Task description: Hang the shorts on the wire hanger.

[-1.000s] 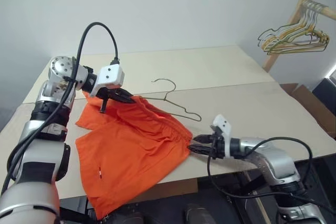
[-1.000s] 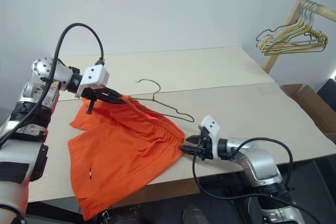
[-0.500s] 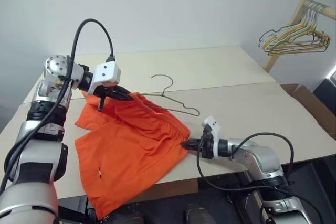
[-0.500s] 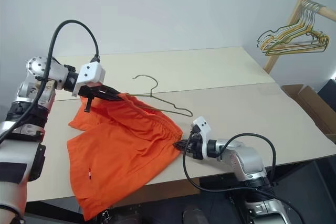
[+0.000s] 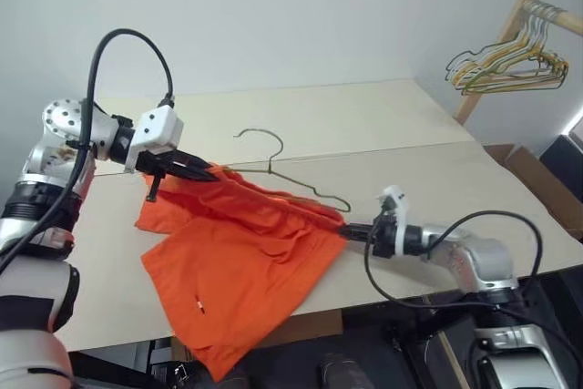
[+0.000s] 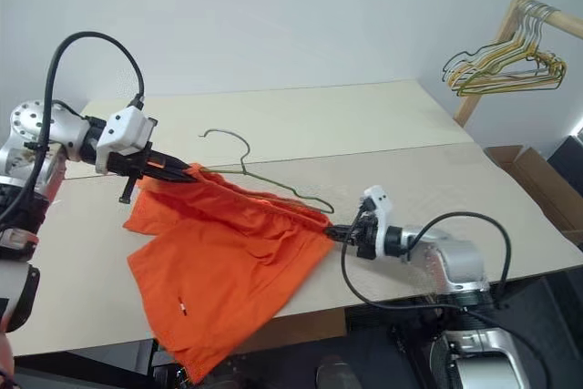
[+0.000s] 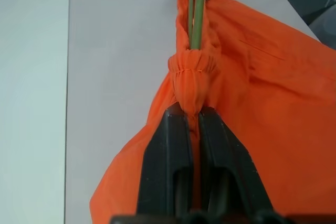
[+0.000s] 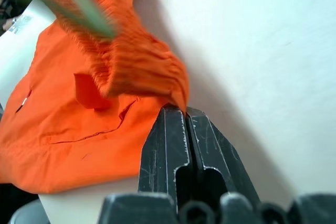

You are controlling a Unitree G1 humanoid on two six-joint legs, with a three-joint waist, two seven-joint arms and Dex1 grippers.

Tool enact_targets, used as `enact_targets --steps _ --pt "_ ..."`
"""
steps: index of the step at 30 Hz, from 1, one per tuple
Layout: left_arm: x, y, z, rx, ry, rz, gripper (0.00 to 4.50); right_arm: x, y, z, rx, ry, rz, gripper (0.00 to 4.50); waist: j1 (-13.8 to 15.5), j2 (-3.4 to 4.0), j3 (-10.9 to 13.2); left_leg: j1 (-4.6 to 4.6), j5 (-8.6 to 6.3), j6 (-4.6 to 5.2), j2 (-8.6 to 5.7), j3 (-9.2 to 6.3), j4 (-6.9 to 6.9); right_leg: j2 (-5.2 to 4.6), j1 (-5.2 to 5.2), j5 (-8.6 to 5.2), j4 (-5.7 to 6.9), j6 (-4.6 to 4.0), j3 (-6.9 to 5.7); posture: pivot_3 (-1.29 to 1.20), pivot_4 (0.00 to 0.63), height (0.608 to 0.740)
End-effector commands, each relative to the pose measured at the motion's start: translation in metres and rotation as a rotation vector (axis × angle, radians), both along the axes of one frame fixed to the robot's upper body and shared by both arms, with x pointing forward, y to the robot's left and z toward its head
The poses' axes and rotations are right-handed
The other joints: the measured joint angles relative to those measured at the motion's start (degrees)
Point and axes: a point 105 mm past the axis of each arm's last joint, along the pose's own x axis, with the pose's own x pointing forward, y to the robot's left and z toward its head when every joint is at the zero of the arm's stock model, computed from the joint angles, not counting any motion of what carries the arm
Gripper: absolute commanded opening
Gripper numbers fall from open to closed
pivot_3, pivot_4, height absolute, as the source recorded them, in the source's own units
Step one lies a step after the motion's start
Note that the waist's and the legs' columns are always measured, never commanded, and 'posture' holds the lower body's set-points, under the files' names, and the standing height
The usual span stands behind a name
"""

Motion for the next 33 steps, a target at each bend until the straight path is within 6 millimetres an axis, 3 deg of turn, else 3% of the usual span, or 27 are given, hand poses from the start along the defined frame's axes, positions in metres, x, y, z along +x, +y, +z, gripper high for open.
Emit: enact_targets --steps 1,13,18,23,27,33 --pt "-0.001 0.006 0.009 0.009 -0.044 0.001 0.0 0.007 -0.018 0.013 -0.031 -0.056 -0.008 0.02 -0.1 0.0 0.0 0.0 0.0 0.0 0.0 0.0 0.0 0.0 0.0 0.0 0.0 0.0 0.0 -0.11 0.0 0.74" --pt "0.014 0.015 -0.009 0.128 -0.104 0.067 0.0 -0.005 -0.03 0.031 -0.154 -0.16 0.125 0.02 0.3 0.0 0.0 -0.02 0.0 0.0 -0.05 0.02 0.03 -0.02 -0.01 -0.01 -0.01 0.01 0.01 -0.1 0.0 0.74" --pt "0.017 0.003 -0.009 0.141 -0.142 0.04 0.0 -0.003 -0.023 0.066 -0.398 -0.478 0.229 0.02 0.9 0.0 0.0 -0.06 0.0 0.0 -0.05 0.06 0.04 -0.03 -0.06 -0.02 -0.02 0.03 0.02 -0.11 0.0 0.74" --pt "0.025 -0.015 -0.004 0.149 -0.2 0.015 0.0 0.002 -0.014 0.096 -0.585 -0.687 0.318 0.02 1.0 0.0 0.0 -0.06 0.0 0.0 -0.06 0.33 0.07 -0.04 -0.07 -0.02 -0.01 0.03 0.05 -0.12 0.0 0.74" --pt "0.034 -0.035 0.006 0.111 -0.278 0.012 0.0 0.001 -0.005 0.122 -0.63 -0.764 0.379 0.02 1.1 0.0 0.0 -0.08 0.0 0.0 -0.06 0.5 0.07 -0.04 -0.07 -0.02 -0.03 0.03 0.04 -0.13 0.0 0.74" --pt "0.037 -0.051 0.008 0.081 -0.303 -0.003 0.0 -0.004 0.006 0.131 -0.652 -0.81 0.438 0.02 0.9 0.0 0.0 -0.14 0.0 0.0 -0.07 0.49 0.08 -0.07 -0.11 -0.02 -0.02 0.03 0.02 -0.13 0.0 0.74"
